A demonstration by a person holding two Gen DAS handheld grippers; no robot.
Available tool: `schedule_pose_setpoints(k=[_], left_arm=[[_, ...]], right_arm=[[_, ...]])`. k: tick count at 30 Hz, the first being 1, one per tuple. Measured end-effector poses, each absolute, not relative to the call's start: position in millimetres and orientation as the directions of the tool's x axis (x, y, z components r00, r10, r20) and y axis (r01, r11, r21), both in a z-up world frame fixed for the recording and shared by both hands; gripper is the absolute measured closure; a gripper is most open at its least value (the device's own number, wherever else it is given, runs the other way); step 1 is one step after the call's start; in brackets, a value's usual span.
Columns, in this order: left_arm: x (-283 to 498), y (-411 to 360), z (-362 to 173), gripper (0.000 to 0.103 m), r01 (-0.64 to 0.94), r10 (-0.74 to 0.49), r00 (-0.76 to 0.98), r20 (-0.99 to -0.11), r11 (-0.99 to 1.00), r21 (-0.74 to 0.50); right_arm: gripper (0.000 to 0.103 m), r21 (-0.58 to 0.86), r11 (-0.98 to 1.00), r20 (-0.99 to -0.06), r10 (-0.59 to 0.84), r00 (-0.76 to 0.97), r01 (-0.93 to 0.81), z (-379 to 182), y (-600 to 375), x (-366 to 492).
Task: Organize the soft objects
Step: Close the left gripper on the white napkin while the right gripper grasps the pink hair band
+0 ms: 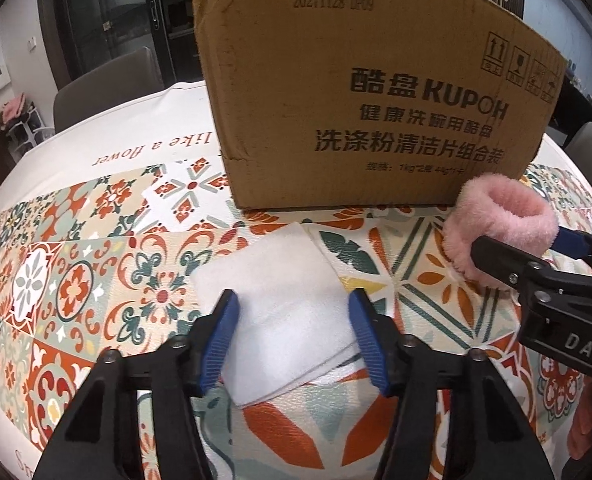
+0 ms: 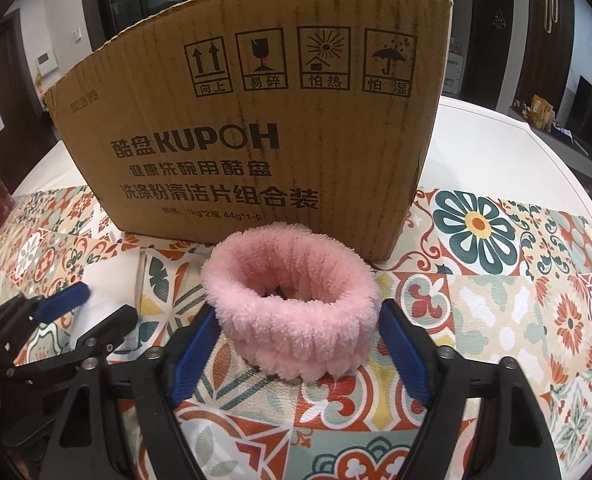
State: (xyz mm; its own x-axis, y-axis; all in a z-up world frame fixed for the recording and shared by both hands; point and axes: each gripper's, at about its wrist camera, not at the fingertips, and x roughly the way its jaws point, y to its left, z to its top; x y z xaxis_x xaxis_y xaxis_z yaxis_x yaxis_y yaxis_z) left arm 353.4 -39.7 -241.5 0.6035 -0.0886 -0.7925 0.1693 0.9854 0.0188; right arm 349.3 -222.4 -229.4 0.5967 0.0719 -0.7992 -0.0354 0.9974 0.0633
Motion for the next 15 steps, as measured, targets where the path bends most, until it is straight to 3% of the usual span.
schedule_pose_setpoints(k=[5, 7, 10, 15], left_arm=[[351, -44, -241, 0.085, 0.181, -0.102, 0.604, -0.79, 0.983, 0.011], [351, -45, -240, 0.092, 0.18, -0.099, 0.604, -0.791, 0.984, 0.015], [352, -47, -240, 0.094, 0.175, -0.091, 0.603, -0.793, 0.984, 0.021], [348, -44, -234, 0.095, 0.166, -0.094, 0.606, -0.79, 0.986, 0.01]], right_arm=[[0.054, 0.076, 0.996, -0.798, 0.083, 0.597, -0.038, -226, -225, 345], [0.063, 0.077, 0.996, -0.798, 0.083, 0.596, -0.035, -225, -226, 344], [0.069, 0.085, 0.996, -0.8, 0.089, 0.594, -0.035, -222, -227, 341], [0.071, 0.091, 0.995, -0.793, 0.094, 0.601, -0.036, -216, -226, 336]])
